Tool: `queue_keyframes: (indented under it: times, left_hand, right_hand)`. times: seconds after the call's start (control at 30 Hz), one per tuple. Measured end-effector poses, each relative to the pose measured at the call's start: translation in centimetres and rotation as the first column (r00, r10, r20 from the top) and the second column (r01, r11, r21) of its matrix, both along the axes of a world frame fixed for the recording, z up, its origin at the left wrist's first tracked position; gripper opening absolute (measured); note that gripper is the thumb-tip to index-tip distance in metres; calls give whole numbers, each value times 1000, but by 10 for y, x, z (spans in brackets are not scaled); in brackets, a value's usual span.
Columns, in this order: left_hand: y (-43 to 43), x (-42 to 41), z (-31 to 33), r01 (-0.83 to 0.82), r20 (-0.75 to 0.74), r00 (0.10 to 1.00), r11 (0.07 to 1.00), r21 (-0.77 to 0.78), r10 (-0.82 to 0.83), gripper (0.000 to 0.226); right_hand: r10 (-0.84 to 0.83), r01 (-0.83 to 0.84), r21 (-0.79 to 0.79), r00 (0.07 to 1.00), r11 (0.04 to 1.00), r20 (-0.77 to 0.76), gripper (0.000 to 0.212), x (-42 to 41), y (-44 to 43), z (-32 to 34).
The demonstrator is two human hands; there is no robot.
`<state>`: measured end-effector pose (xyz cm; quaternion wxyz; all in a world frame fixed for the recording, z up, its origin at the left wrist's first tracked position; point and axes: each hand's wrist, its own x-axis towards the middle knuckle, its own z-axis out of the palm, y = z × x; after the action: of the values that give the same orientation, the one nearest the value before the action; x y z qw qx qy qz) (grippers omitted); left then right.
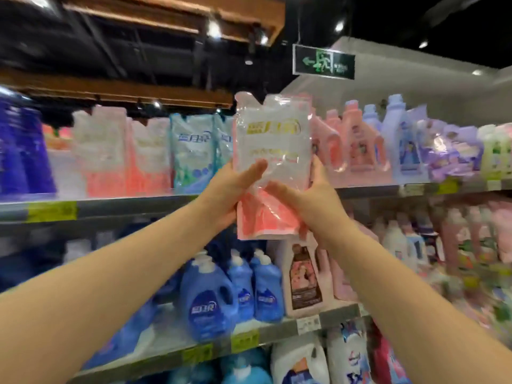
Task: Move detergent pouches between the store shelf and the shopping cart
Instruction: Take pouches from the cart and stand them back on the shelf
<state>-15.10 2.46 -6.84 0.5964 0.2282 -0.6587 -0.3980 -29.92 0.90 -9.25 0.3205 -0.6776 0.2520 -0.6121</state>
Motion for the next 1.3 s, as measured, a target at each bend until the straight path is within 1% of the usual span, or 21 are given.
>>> queue_keyframes:
  times: [0.13, 0.27, 0.3, 0.33, 0.4, 0.43, 0.5, 0.57, 0.63, 0.7, 0.73, 0.8, 0.83, 0.87, 0.93, 0.97, 1.0, 1.07, 1.17, 1.2, 1.3]
  left_hand:
    - [11, 85, 26, -155, 28, 987, 987, -37, 156, 92]
    - [13, 147, 57, -306, 3, 952, 952, -21, 306, 89]
    - [12, 159, 63, -346, -1, 938, 938, -19, 346, 83]
    - [10, 169, 70, -374, 3, 927, 927, -27, 375, 66]
    - [-1, 190, 80, -436, -1, 900, 899, -27, 436, 17]
    - [-6, 199, 85, -475, -1, 880, 880, -11, 475, 9]
    - [-19, 213, 92, -539, -11, 842, 842, 14, 539, 19]
    - [-37, 225, 97, -567, -40, 821, 822, 53, 569, 37]
    - [-55, 231, 101, -545, -69, 834, 837, 56, 547, 52]
    - [-73, 236, 105, -555, -53, 829, 830, 53, 557, 69]
    - [-82, 241, 106, -602, -33, 796, 797, 53, 604, 68]
    - [-97, 250, 106, -649, -37, 759, 760, 32, 650, 25]
    - [-105, 253, 104, -662, -43, 747, 748, 49, 664, 17]
    - [-110, 257, 99, -649, -6, 759, 758, 67, 651, 23]
    - [-122, 270, 91, -597, 7, 801, 797, 96, 599, 73]
    - [-129, 279, 88, -566, -16, 820, 814, 126, 573, 88]
    - [-133, 284, 85, -554, -29, 825, 818, 152, 564, 89]
    - [-144, 295, 80, -543, -23, 829, 815, 200, 558, 69]
    - [-155, 307, 78, -535, -25, 829, 805, 256, 559, 48]
    - [-158, 312, 77, -544, -18, 821, 791, 281, 570, 48]
    - [-167, 320, 68, -560, 31, 813, 764, 321, 582, 66]
  right_hand:
    - [102, -101, -44, 995, 994, 11, 83, 86, -10, 27]
    - [198, -196, -74, 980, 978, 9, 92, 160, -27, 56]
    - [214, -213, -81, 977, 974, 3, 91, 177, -32, 63]
    - [231, -230, -92, 973, 969, -1, 90, 192, -39, 69]
    - [258, -256, -104, 966, 961, 7, 92, 219, -57, 80]
    - [273, -271, -109, 962, 956, 3, 92, 230, -67, 84]
    - [310, -310, -122, 951, 943, -14, 90, 247, -87, 93]
    - [341, -341, -128, 940, 931, -22, 91, 260, -109, 101]
    - [347, -349, -145, 937, 926, -41, 90, 269, -130, 108]
    - [352, -355, -156, 935, 922, -48, 85, 279, -152, 113]
    - [363, -367, -156, 930, 917, -57, 81, 283, -162, 114]
    - [388, -399, -140, 916, 906, -97, 78, 294, -181, 113]
    - [389, -404, -140, 913, 904, -123, 82, 300, -189, 111]
    - [382, -401, -149, 913, 904, -144, 88, 306, -197, 108]
    - [348, -382, -171, 916, 908, -201, 93, 316, -210, 103]
    - [334, -376, -168, 914, 911, -231, 89, 319, -215, 100]
    - [332, -377, -161, 910, 912, -249, 86, 323, -221, 97]
    - [332, -381, -138, 900, 914, -283, 87, 333, -232, 92]
    - [325, -373, -83, 881, 924, -344, 78, 345, -240, 88]
    - [325, -367, -59, 879, 928, -349, 79, 350, -244, 87]
    - [288, -312, -5, 882, 950, -373, 90, 355, -248, 79]
